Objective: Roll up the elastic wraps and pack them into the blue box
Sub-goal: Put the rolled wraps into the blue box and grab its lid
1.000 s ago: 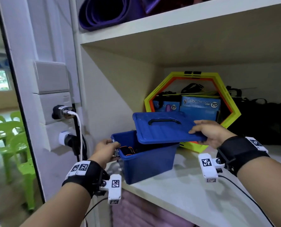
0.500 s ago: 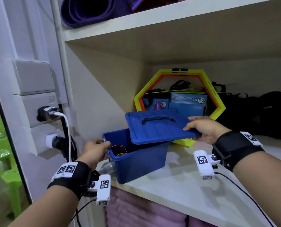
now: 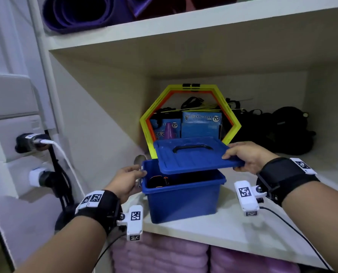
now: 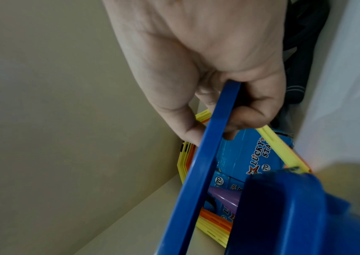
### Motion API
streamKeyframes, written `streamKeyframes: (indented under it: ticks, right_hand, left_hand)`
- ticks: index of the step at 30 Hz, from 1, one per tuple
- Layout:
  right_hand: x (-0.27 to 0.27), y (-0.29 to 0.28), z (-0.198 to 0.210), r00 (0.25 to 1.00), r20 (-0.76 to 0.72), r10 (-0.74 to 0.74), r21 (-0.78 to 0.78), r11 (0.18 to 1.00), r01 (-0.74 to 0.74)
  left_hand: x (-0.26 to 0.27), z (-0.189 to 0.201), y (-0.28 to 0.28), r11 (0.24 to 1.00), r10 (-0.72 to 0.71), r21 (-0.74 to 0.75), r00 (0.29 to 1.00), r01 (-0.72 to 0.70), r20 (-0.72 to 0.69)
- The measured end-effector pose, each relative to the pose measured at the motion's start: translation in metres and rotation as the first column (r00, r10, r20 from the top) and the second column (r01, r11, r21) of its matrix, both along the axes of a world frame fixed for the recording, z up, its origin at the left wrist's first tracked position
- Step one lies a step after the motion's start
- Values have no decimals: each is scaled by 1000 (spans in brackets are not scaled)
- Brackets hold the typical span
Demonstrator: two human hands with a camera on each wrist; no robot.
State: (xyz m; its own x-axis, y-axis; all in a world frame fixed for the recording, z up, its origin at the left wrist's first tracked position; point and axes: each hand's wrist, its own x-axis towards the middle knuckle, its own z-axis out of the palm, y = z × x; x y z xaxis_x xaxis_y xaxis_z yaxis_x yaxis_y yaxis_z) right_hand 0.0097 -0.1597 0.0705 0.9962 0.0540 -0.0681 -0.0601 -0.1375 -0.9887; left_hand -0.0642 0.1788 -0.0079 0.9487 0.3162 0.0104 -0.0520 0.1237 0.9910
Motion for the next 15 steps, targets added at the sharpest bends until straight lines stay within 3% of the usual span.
streamKeyframes:
  ticks: [7, 15]
  right_hand:
    - [-15, -3, -6, 999, 2, -46, -139, 989, 46]
    - [-11, 17, -11, 999, -16, -47, -274, 961, 41]
  left_hand:
    - [10, 7, -45, 999, -42, -4, 999, 42, 29]
    - [7, 6, -40, 997, -67, -33, 998, 67, 0]
